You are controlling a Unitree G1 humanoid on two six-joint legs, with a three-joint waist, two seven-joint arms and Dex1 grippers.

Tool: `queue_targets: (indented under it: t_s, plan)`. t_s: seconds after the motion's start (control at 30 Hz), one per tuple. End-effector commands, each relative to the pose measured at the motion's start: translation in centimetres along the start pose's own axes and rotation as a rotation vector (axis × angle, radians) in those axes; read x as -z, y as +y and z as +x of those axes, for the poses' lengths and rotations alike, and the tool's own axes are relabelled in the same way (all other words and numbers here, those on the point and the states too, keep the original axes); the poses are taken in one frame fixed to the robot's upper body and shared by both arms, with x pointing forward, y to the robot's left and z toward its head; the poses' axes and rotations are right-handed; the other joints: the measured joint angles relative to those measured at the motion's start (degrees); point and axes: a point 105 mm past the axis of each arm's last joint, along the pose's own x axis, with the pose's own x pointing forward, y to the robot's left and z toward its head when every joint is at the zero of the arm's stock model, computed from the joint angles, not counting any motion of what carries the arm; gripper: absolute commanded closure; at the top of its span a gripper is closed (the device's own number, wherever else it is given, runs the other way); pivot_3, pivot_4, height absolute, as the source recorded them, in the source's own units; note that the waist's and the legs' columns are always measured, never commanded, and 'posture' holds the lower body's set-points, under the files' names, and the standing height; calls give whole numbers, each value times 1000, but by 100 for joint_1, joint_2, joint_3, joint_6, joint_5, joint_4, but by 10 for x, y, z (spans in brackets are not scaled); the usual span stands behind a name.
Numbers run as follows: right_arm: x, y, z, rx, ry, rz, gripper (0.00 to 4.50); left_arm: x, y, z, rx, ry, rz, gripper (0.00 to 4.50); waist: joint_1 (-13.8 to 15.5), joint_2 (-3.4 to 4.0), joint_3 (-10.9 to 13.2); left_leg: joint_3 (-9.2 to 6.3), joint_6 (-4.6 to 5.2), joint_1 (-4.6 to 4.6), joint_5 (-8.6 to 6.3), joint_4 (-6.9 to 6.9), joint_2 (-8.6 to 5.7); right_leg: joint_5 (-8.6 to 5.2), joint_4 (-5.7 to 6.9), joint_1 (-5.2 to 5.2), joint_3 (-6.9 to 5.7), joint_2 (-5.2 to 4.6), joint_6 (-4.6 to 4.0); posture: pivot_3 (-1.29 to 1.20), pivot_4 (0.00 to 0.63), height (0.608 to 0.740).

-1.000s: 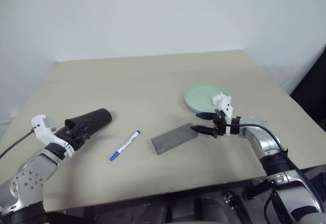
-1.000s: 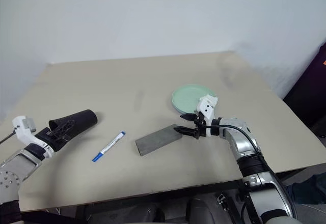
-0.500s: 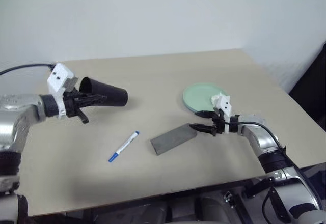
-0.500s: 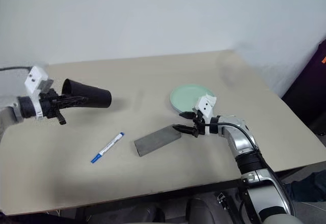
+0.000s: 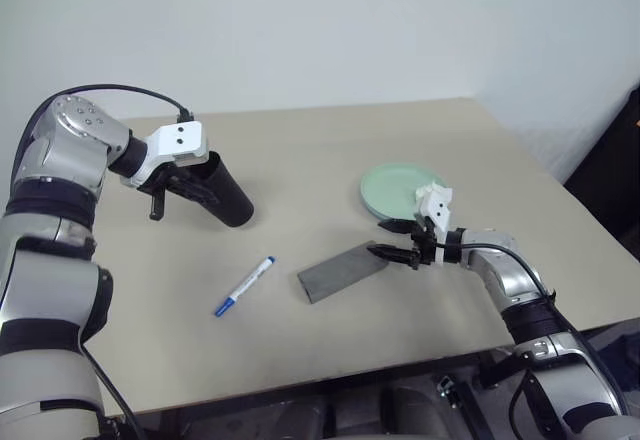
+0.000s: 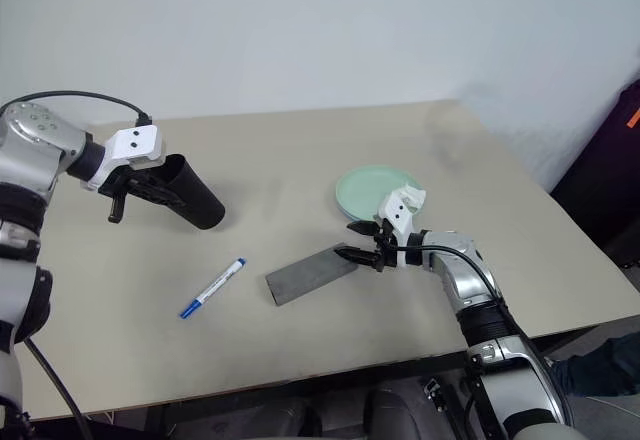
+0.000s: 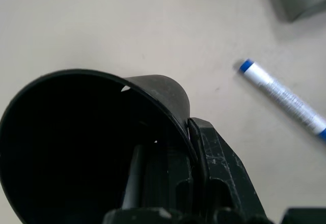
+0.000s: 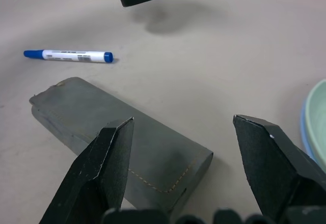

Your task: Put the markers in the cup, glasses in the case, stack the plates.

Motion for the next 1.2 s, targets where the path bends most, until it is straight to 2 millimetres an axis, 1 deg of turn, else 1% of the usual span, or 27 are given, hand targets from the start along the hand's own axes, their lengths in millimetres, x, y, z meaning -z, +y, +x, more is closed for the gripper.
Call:
queue_targets:
  t_s: [0.03, 0.23, 0.37, 0.53, 0.8, 1.03, 1.13, 1.2]
  plan:
    - [-15, -2, -3, 22, -48, -38, 1114, -2, 7, -2, -10, 89, 86, 4487, 0, -1, 0, 1, 5, 0, -3, 0, 0, 1, 2, -1, 2, -1, 1, 0, 0, 740]
    - [-16, -2, -5, 42, -56, -32, 1114, -5, 8, 11, 20, 131, 118, 4487, -4, -8, 0, 3, 20, -12, -13, 8, 0, 8, 5, -13, 4, -1, 12, 0, 0, 740]
    - [-15, -2, -6, 47, -55, -29, 1114, -1, 5, 17, 43, 162, 127, 4487, -3, -10, 0, 3, 33, -16, -24, 20, 0, 9, 6, -13, 4, -2, 14, 0, 0, 740]
    - [-15, -2, -6, 46, -50, -30, 1114, 2, 3, 19, 57, 180, 130, 4487, -3, -10, 0, 3, 45, -26, -37, 46, 0, 14, 6, -13, 3, -3, 23, 0, 0, 740]
    - [-16, -2, -6, 44, -50, -33, 1114, -1, 1, 23, 83, 182, 138, 4487, 12, -11, 0, 6, 58, -41, -46, 82, -1, 27, 5, -12, 5, -8, 43, 0, 0, 740]
    - [-15, -2, -7, 49, -51, -31, 1114, -3, 2, 25, 81, 183, 143, 4487, 17, -10, 0, 7, 57, -41, -47, 83, -1, 28, 9, -13, 6, -8, 43, 0, 0, 740]
    - [-15, -2, -7, 50, -50, -30, 1114, -7, 4, 26, 71, 168, 141, 4487, 20, -11, -1, 8, 57, -41, -47, 85, -1, 28, 9, -12, 6, -8, 44, 0, 0, 740]
    - [-15, -2, -7, 51, -49, -29, 1114, -8, 3, 26, 76, 166, 141, 4063, 22, -11, -1, 7, 57, -41, -47, 87, -2, 28, 9, -11, 6, -8, 44, 0, 0, 740]
